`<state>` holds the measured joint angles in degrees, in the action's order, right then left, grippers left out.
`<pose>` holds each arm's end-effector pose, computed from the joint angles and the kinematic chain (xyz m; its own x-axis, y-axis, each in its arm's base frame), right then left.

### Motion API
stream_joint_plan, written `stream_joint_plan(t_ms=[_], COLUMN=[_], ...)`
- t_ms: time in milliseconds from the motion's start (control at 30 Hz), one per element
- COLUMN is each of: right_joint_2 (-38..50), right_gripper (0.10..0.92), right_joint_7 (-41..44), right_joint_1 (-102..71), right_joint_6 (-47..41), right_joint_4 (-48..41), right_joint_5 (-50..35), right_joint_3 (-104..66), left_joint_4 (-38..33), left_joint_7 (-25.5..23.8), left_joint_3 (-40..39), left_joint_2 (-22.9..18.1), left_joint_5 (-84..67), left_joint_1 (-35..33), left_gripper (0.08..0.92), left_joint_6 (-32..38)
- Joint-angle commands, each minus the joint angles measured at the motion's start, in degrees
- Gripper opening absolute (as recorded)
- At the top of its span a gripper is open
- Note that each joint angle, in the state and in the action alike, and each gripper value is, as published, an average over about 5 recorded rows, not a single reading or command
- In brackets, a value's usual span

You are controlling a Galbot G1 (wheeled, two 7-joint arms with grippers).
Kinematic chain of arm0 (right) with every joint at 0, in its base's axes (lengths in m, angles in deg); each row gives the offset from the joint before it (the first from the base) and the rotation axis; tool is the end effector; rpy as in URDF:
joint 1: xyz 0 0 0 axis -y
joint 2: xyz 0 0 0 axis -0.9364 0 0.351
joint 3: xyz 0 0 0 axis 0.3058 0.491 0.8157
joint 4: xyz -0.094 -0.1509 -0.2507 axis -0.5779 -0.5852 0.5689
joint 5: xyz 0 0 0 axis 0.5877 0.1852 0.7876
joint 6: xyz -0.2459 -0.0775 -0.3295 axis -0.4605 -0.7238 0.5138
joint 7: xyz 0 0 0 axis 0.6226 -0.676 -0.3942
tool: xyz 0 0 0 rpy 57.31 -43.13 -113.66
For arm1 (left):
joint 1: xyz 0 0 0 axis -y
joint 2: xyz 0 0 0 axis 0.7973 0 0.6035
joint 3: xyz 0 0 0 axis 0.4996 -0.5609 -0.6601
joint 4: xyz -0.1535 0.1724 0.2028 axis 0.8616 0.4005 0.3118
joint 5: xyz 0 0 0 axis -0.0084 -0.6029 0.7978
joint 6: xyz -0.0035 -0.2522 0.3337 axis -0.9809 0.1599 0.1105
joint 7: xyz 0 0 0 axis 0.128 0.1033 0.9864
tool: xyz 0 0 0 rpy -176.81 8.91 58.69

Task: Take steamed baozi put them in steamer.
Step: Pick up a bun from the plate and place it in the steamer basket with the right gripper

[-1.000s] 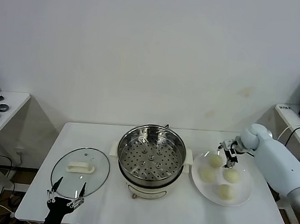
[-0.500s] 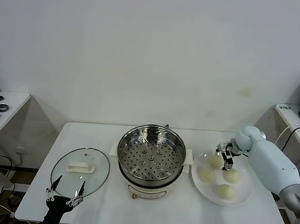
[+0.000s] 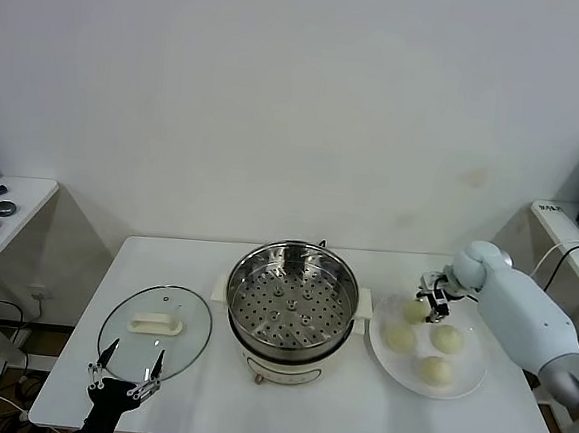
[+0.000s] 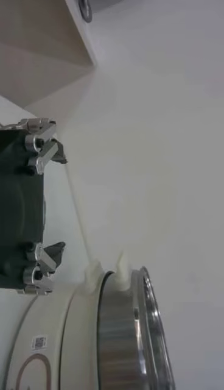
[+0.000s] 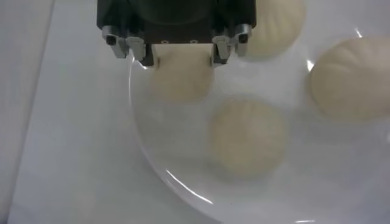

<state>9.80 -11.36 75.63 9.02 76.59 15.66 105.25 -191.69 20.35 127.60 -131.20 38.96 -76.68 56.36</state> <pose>0.6043 -0.1383 -0.2040 -0.2691 -0.0683 0.9607 -0.9372 -0.2112 -0.2776 0.2139 0.0931 -0.3397 -0.9931 0.0463 0.1081 0.0713 0.9680 0.2407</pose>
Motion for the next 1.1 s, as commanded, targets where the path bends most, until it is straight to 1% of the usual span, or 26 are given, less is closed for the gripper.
stream_joint_plan(t_ms=[33, 133, 300, 433, 567, 733, 933, 1033, 1100], right_joint_2=[5.1, 7.7, 9.3, 7.7, 4.4, -1.0, -8.8, -11.3, -12.9], right_gripper=[0.568, 0.568, 0.568, 0.568, 0.563, 0.560, 0.560, 0.564, 0.569], right_joint_7=[1.3, 1.6, 1.4, 0.7, -0.5, -2.8, -5.2, -5.6, -5.8], right_joint_1=[8.5, 15.7, 28.3, 36.8, 41.4, 43.2, 40.0, 38.0, 36.8], right_joint_6=[-1.4, -1.9, -2.8, -2.7, -2.4, -0.4, 5.2, 9.3, 12.9], right_joint_4=[8.3, 12.2, 15.9, 17.4, 20.3, 23.8, 23.3, 22.9, 22.3], right_joint_5=[-9.6, -14.6, -23.2, -29.7, -35.3, -36.4, -36.1, -33.6, -30.0], right_joint_3=[8.3, 13.6, 21.9, 27.0, 33.1, 39.0, 41.7, 42.7, 43.2], left_joint_4=[0.0, -0.2, -0.5, -0.6, -0.6, -0.4, -0.9, -1.0, -1.0], left_joint_7=[0.0, 0.0, 0.1, 0.0, 0.1, 0.2, 0.2, 0.3, 0.3], left_joint_3=[-0.3, -0.7, -0.6, -0.1, -0.2, -0.3, 0.1, 0.7, 1.2], left_joint_2=[0.0, -0.1, 0.3, 1.1, 1.3, 1.3, 0.7, 0.6, 0.6], left_joint_5=[0.1, 0.1, -0.3, -1.2, -2.0, -2.0, -2.0, -2.0, -2.0], left_joint_1=[0.1, 0.3, 0.6, 0.6, 1.0, 1.3, 1.0, 0.8, 0.6], left_gripper=[0.823, 0.823, 0.823, 0.823, 0.823, 0.823, 0.823, 0.823, 0.823], left_joint_6=[0.0, 0.0, -0.1, -0.2, -0.3, -0.4, -0.6, -0.5, -0.5])
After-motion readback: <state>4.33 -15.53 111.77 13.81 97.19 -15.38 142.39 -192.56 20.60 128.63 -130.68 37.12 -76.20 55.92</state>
